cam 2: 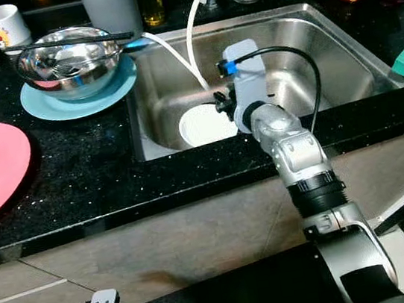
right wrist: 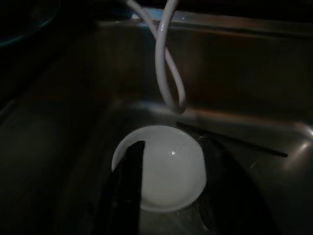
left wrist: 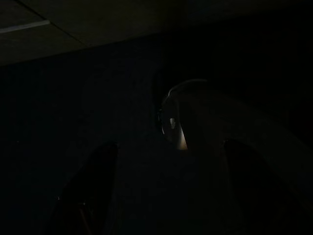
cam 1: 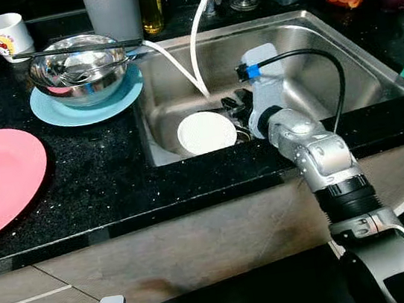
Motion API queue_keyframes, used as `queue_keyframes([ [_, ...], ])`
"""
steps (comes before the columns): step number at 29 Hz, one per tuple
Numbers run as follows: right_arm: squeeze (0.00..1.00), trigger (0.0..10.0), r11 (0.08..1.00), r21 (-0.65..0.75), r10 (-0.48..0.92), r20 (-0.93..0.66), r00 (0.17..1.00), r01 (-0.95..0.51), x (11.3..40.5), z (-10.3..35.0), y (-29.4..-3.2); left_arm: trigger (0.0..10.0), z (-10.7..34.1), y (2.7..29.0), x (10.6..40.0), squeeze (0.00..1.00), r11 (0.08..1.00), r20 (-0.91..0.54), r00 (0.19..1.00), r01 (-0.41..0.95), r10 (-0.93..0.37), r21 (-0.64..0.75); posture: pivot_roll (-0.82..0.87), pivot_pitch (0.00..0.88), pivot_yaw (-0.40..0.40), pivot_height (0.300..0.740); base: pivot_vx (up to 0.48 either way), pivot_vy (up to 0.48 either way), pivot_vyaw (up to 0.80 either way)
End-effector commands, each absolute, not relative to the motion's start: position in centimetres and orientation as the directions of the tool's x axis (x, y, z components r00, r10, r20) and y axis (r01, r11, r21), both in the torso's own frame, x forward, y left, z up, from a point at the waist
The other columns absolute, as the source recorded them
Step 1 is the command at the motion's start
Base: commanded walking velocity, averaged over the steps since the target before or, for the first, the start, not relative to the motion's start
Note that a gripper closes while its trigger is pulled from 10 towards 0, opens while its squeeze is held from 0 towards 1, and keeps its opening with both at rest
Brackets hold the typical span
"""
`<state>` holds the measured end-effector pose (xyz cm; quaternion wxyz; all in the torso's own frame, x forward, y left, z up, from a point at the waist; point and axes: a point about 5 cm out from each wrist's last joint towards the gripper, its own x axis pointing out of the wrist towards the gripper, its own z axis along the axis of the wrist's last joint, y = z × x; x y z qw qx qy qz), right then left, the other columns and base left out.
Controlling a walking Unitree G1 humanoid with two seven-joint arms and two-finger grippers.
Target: Kitchen organization
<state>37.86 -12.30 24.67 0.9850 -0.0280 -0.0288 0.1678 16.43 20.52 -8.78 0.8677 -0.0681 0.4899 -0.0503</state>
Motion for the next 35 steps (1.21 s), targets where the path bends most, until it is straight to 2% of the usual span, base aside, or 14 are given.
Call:
queue_keyframes([
  [1,1.0,10.0,0.946,0.024,0.318,0.146,0.937,-0.325,37.7,25.7,-12.8,10.0,-9.1,20.7,15.5,0.0,0.987,-0.86,0.488,0.024,-0.149,-0.158,0.02,0.168,0.002,0.74,0.0,0.0,0.0],
  [2,1.0,10.0,0.935,0.084,0.321,0.205,0.924,-0.344,37.4,26.5,-12.9,10.0,-9.1,20.7,15.6,0.0,0.987,-0.86,0.488,0.024,-0.149,-0.157,0.02,0.168,0.002,0.74,0.0,0.0,0.0],
  [3,0.95,10.0,0.911,0.15,0.334,0.281,0.9,-0.385,37.0,27.5,-12.8,10.0,-9.1,20.8,15.6,0.0,0.987,-0.86,0.489,0.024,-0.147,-0.156,0.02,0.162,0.005,0.74,0.0,0.0,0.0],
  [4,0.52,10.0,0.882,0.194,0.347,0.35,0.87,-0.43,36.6,28.4,-12.8,10.0,-9.1,20.8,15.6,0.0,0.988,-0.86,0.49,0.023,-0.146,-0.155,0.01,0.157,0.007,0.74,0.0,0.0,0.0],
  [5,0.52,10.0,0.882,0.194,0.347,0.35,0.87,-0.43,36.6,28.4,-12.8,10.0,-9.1,20.8,15.6,0.0,0.988,-0.86,0.49,0.023,-0.146,-0.155,0.01,0.157,0.007,0.74,0.0,0.0,0.0],
  [6,0.0,10.0,0.859,0.214,0.36,0.392,0.846,-0.465,36.2,29.0,-12.6,10.0,-9.1,20.8,15.7,0.0,0.988,-0.859,0.491,0.022,-0.145,-0.154,0.01,0.157,0.007,0.74,0.0,0.0,0.0],
  [8,0.0,10.0,0.789,0.234,0.401,0.503,0.765,-0.568,34.8,30.1,-12.0,10.0,-9.0,20.8,15.8,0.0,0.988,-0.859,0.493,0.018,-0.142,-0.153,0.01,0.138,0.014,0.74,0.0,0.0,0.0],
  [10,0.0,10.0,0.758,0.228,0.429,0.531,0.731,-0.611,34.3,30.3,-11.4,10.0,-9.0,20.8,15.9,0.0,0.988,-0.858,0.493,0.019,-0.143,-0.154,0.01,0.135,0.019,0.74,0.0,0.0,0.73],
  [11,0.0,10.0,0.719,0.208,0.47,0.558,0.684,-0.663,33.5,30.4,-10.6,10.0,-8.9,20.8,16.0,0.0,0.988,-0.857,0.494,0.021,-0.144,-0.154,0.01,0.129,0.019,0.74,0.0,0.0,0.73],
  [13,0.0,10.0,0.706,0.197,0.485,0.565,0.667,-0.68,33.2,30.4,-10.3,10.0,-8.9,20.8,16.0,0.0,0.988,-0.857,0.495,0.022,-0.145,-0.154,0.01,0.129,0.019,0.74,0.0,0.0,0.73],
  [20,0.0,10.0,0.542,0.033,0.673,0.581,0.457,-0.84,30.3,31.2,-6.1,10.0,-8.8,20.7,16.3,0.0,0.988,-0.856,0.497,0.03,-0.145,-0.15,0.02,0.119,0.016,0.74,0.0,0.0,0.73],
  [23,0.0,10.0,0.503,-0.021,0.73,0.546,0.412,-0.864,29.6,30.8,-4.6,10.0,-8.8,20.7,16.4,0.0,0.989,-0.856,0.496,0.034,-0.145,-0.147,0.01,0.114,0.015,0.74,0.0,0.0,0.73],
  [30,0.0,10.0,0.508,-0.047,0.767,0.478,0.427,-0.86,29.9,29.1,-3.7,10.0,-8.8,20.7,16.5,0.0,0.99,-0.861,0.49,0.054,-0.137,-0.127,0.03,0.119,0.011,0.74,0.0,0.0,0.73],
  [35,0.0,10.0,0.522,-0.128,0.806,0.399,0.438,-0.843,30.0,28.2,-3.8,10.0,-8.8,20.8,16.5,0.0,0.991,-0.863,0.487,0.066,-0.133,-0.116,0.02,0.115,0.015,0.74,0.0,0.0,0.73],
])
